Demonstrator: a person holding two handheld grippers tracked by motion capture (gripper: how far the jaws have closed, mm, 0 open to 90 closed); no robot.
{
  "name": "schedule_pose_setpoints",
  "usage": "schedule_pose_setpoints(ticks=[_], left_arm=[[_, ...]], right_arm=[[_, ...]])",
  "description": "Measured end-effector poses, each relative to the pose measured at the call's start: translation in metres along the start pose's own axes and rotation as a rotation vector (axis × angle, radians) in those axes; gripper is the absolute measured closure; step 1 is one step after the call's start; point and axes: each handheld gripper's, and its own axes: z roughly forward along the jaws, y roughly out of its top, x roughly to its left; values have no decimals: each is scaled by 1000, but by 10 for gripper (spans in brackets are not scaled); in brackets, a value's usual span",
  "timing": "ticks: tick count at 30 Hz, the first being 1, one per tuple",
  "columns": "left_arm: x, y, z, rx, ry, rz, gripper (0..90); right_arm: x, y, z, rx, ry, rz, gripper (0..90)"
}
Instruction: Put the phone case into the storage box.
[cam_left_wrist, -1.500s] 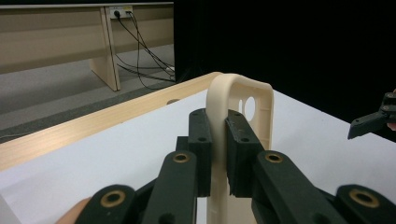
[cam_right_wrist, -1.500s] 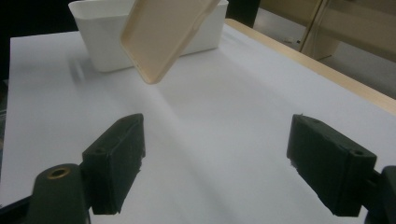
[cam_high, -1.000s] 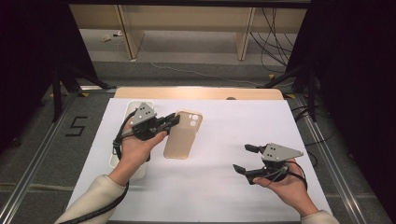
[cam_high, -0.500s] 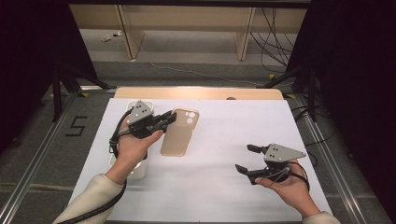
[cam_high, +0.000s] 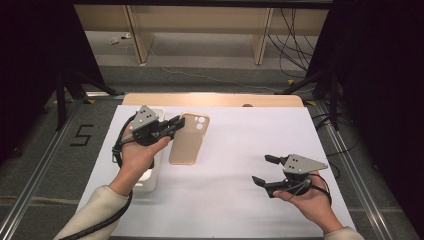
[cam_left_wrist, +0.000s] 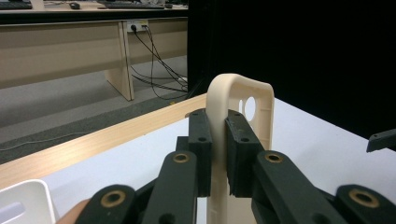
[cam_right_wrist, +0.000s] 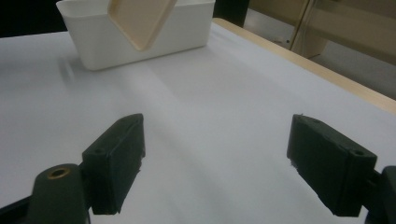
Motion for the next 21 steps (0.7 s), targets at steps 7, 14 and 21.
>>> schedule_pose_setpoints(ticks=[7, 14, 21], left_arm=[[3, 3, -3, -7, 6, 2, 821], [8, 7, -7, -13, 12, 0, 821], [14, 11, -11, -24, 24, 1, 822]], right_arm=[[0, -1, 0, 2, -1, 4, 202], [0, -1, 1, 3, -1, 7, 201], [0, -2, 1, 2, 1, 15, 201]])
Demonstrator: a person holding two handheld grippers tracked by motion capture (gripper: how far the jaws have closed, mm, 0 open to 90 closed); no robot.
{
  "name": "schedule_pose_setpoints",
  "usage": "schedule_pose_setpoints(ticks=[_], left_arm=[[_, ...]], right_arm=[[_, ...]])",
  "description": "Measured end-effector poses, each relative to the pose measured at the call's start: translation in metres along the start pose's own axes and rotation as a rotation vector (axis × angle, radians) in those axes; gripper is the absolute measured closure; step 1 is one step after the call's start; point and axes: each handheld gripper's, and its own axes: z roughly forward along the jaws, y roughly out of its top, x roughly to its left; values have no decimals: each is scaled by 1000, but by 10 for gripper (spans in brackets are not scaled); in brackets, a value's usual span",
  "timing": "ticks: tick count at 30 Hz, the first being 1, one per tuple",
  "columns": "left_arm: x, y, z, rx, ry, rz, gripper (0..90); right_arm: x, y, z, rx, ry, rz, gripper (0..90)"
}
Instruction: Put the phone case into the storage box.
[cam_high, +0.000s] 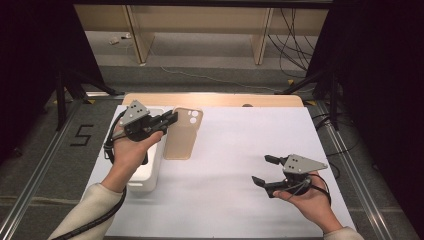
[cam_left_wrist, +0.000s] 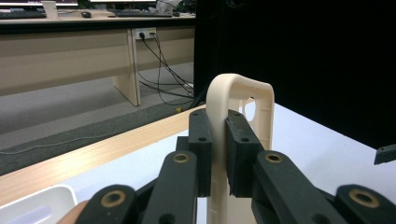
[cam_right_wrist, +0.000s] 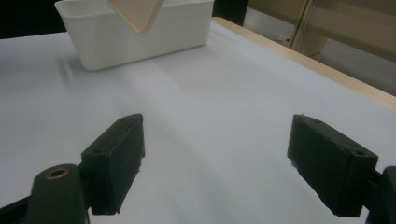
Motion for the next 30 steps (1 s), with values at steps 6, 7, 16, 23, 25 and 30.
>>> schedule_pose_setpoints(ticks=[6, 7, 16, 23, 25, 30], left_arm=[[4, 2, -3, -4, 7, 1, 821], [5, 3, -3, -5, 9, 2, 822], [9, 8, -6, -18, 15, 0, 822], [12, 12, -9, -22, 22, 11, 822], [13, 13, -9, -26, 25, 11, 822], [19, 16, -12, -43, 38, 30, 822]], right_arm=[[0, 0, 0, 0, 0, 2, 201], [0, 0, 0, -1, 0, 3, 201], [0, -1, 1, 0, -1, 5, 201], [0, -1, 1, 3, -1, 3, 201], [0, -1, 1, 3, -2, 2, 201], [0, -2, 2, 4, -3, 4, 201]])
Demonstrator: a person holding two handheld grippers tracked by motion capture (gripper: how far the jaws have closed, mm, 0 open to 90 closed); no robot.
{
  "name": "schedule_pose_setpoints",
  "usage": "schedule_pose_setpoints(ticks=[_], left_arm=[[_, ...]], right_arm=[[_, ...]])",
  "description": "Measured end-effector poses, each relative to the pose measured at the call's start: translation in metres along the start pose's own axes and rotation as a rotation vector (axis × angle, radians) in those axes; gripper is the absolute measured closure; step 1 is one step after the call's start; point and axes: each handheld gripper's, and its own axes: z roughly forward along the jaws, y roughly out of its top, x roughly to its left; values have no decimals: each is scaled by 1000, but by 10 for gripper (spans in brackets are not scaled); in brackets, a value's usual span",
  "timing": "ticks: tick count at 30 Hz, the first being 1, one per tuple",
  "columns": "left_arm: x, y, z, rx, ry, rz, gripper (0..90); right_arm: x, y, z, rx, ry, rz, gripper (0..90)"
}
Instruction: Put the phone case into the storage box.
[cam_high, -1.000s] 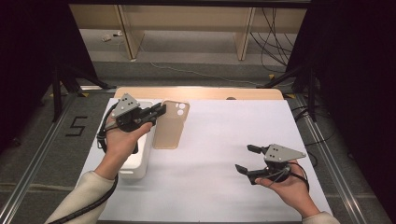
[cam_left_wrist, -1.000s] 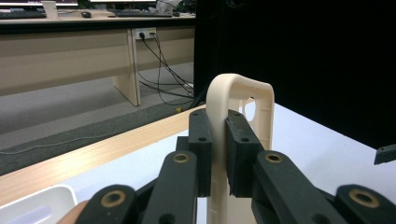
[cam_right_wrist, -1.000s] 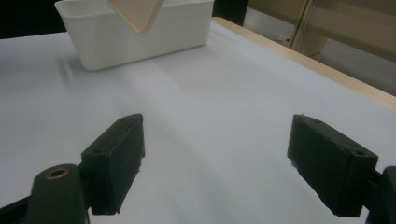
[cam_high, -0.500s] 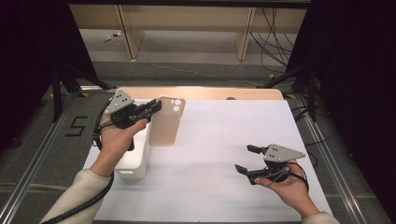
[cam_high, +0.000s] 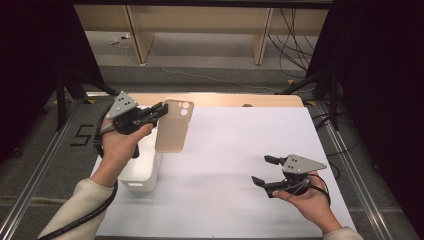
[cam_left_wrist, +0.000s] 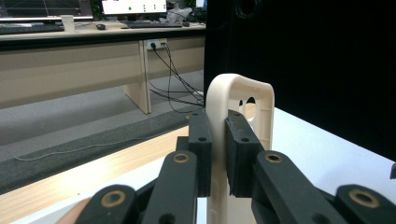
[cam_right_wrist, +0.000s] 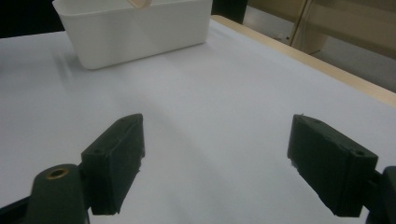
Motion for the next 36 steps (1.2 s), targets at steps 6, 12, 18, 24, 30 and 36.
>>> schedule_pose_setpoints(ticks=[6, 12, 18, 24, 30, 36], left_arm=[[3, 1, -2, 3, 5, -21, 821], [6, 3, -4, -5, 10, -26, 822], [11, 6, -7, -11, 18, -30, 822], [15, 8, -8, -13, 26, -29, 822], [19, 8, -9, -17, 39, -27, 821], [22, 9, -11, -21, 46, -29, 822]], right_arm=[[0, 0, 0, 3, 0, -1, 202], [0, 0, 0, 3, 0, -1, 203], [-1, -1, 0, 3, 0, 1, 203], [-1, -1, 0, 4, 0, 1, 203], [-1, -1, 0, 5, 1, 3, 203], [-1, -1, 1, 3, 1, 4, 203]])
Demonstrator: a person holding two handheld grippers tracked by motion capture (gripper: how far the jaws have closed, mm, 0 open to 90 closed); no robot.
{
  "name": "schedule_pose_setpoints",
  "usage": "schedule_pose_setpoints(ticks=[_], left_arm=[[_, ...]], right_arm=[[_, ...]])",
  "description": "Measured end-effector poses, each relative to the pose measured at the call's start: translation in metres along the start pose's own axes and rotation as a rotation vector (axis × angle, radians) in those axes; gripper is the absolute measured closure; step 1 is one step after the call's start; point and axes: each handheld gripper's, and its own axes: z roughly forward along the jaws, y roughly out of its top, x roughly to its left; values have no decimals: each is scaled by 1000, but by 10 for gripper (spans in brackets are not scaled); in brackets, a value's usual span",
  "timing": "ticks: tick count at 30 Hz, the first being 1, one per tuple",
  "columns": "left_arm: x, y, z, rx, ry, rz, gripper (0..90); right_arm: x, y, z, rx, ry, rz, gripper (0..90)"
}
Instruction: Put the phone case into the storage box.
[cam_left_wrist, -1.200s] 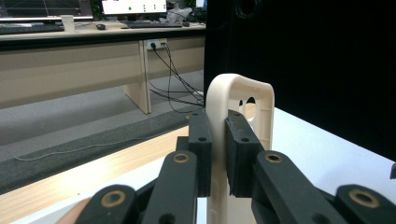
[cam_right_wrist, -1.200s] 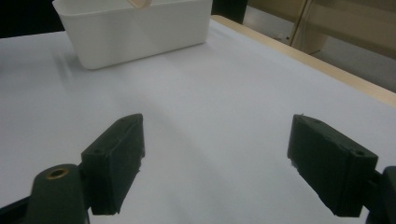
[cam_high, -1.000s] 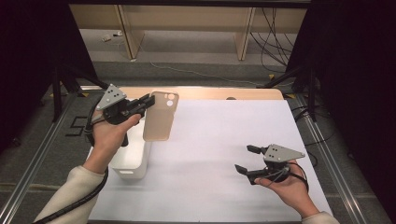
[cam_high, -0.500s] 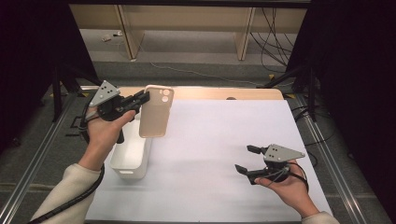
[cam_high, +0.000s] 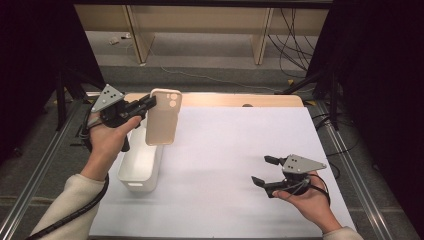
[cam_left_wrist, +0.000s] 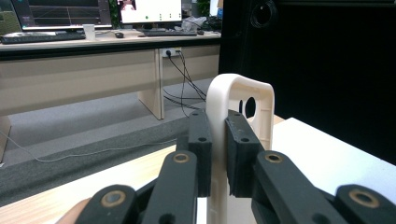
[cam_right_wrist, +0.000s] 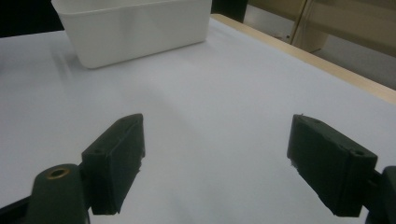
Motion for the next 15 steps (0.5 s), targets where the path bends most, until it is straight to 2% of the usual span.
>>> schedule_pose_setpoints(ticks=[15], left_arm=[[9, 4, -3, -5, 20, 5, 821]], right_arm=[[0, 0, 0, -1, -2, 1, 203]])
